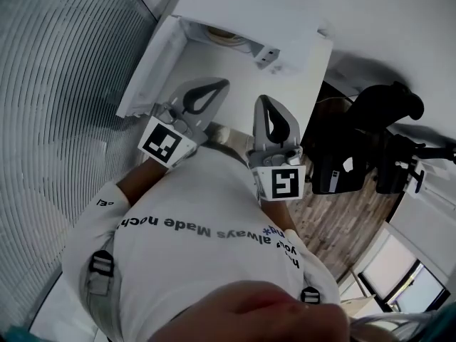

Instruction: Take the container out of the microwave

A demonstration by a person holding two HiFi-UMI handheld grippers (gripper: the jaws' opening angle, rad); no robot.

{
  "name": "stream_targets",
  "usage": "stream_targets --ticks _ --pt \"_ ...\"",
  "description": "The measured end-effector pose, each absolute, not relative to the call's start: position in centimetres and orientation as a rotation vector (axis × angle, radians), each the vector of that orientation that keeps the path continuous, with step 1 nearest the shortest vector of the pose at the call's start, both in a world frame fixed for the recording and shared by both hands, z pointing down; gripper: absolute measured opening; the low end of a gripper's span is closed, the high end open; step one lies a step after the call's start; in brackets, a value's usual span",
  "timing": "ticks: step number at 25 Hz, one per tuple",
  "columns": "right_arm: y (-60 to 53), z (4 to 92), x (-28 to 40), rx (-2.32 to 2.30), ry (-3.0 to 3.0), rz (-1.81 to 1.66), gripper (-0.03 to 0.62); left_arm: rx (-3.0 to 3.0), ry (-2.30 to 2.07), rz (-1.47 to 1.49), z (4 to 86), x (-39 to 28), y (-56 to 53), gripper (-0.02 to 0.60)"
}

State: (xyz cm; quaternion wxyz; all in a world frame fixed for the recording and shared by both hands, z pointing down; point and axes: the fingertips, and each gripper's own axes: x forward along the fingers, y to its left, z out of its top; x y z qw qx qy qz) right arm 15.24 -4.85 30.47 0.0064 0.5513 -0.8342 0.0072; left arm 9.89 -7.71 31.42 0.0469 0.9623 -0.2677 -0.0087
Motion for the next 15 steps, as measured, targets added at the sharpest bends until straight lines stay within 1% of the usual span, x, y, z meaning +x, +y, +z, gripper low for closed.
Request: stream_targets --ticks 15 --pt "-13.0 31.1 10.8 1.715 -2.583 0.050 0.002 2.929 -0.807 -0.011 32.4 5.5 -15.5 0.003"
